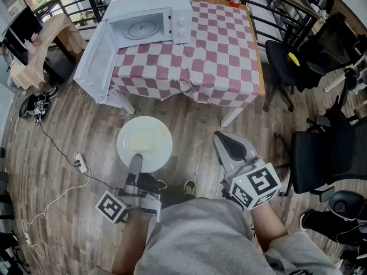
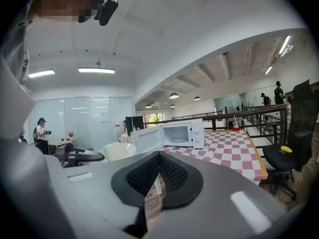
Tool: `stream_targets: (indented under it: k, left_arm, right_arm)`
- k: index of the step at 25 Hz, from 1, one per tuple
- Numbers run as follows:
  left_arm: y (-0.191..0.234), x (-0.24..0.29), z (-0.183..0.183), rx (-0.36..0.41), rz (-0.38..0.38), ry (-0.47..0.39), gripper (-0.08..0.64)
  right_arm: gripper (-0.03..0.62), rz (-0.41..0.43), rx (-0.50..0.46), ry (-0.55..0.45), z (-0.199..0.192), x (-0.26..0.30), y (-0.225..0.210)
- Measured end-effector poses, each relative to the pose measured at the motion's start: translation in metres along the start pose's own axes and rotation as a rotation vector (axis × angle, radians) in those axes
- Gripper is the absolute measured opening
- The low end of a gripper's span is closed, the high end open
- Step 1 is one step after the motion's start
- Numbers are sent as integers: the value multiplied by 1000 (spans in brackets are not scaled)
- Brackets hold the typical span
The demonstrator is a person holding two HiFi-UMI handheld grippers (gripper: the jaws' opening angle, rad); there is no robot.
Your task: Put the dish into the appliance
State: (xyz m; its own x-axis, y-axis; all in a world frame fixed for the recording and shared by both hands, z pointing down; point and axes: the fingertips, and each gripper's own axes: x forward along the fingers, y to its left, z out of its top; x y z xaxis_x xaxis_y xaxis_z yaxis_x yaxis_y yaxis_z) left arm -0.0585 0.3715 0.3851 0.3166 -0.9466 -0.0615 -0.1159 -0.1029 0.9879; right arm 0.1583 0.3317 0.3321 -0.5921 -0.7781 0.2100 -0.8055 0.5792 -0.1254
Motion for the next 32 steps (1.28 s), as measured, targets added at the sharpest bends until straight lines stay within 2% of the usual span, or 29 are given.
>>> stream_targets:
  k: [8,17,22,25,32]
  left_arm:
    - [-2,5,-2,2,4,-3,28]
    - [-3,8,-9,28,37,-15,28]
    - [-5,15,-12,64,48,-39,28]
    - [-7,24,-16,53,46,-56,28]
    - [-3,40,-8,48,61,-97,28]
  right_arm:
    - [-2,8,26,-5,-5,1,-5]
    - [-2,-61,112,-31,-14,7,-13]
    - [-2,-94,47,-59,-4,24,5]
    - [-2,-114,-6,-71,2,35,15]
    - [-2,-135,-47,-97,6,69,42]
